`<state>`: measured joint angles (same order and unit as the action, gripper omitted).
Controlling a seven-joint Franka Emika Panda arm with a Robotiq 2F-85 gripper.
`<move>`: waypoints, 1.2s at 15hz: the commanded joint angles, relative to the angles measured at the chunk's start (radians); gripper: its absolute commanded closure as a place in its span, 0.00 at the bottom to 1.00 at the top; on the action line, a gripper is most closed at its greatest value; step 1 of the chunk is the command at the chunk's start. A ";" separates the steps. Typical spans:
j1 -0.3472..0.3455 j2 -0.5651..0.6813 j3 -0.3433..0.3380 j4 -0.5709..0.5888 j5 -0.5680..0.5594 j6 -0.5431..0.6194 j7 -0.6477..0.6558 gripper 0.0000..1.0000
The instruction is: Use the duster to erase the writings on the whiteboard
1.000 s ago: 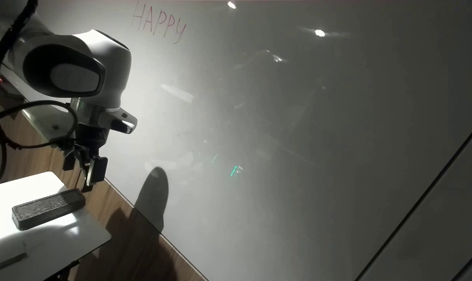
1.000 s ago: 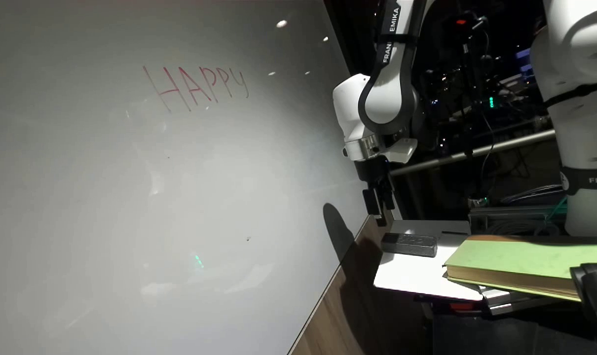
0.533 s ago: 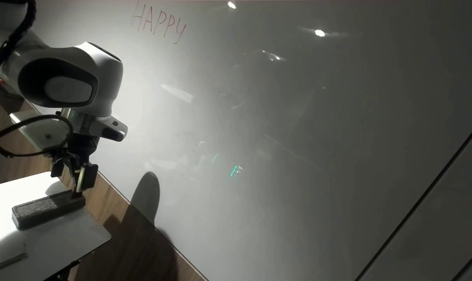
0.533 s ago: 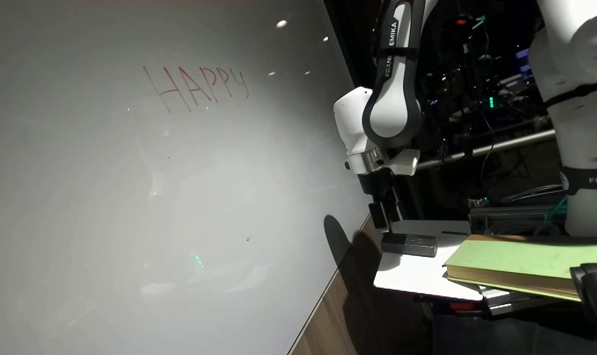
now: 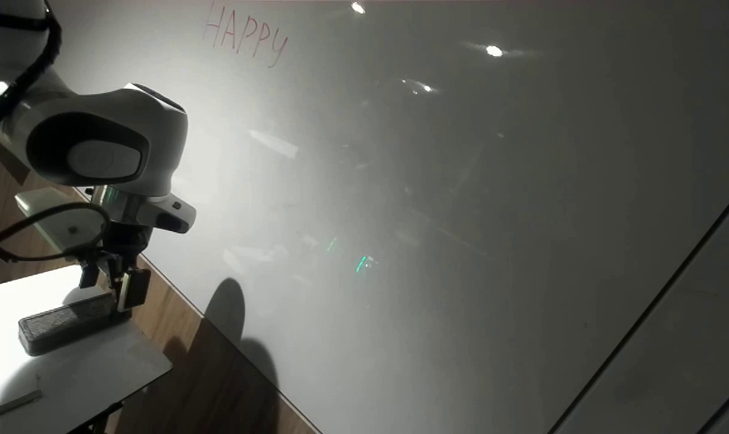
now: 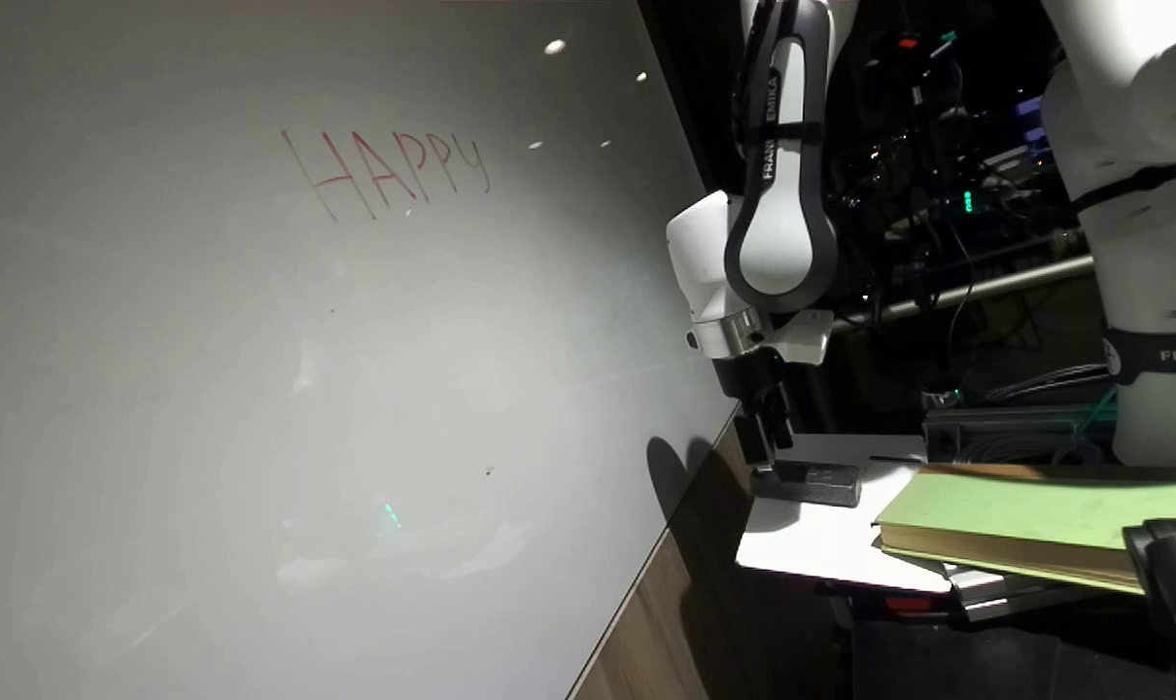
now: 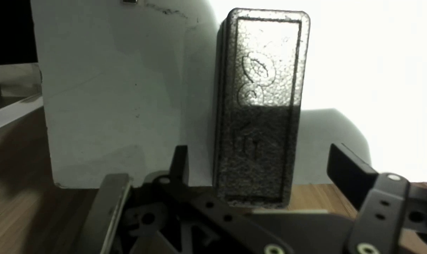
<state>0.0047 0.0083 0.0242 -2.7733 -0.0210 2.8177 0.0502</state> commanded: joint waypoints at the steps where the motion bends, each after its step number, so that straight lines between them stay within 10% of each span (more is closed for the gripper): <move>1: 0.005 0.029 -0.007 0.000 -0.041 0.045 0.032 0.25; 8: 0.013 0.044 -0.021 0.001 -0.113 0.099 0.085 0.70; 18: 0.050 -0.273 0.020 0.064 0.006 -0.006 0.065 0.70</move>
<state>0.0249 -0.1246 0.0353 -2.7284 -0.1000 2.8783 0.1386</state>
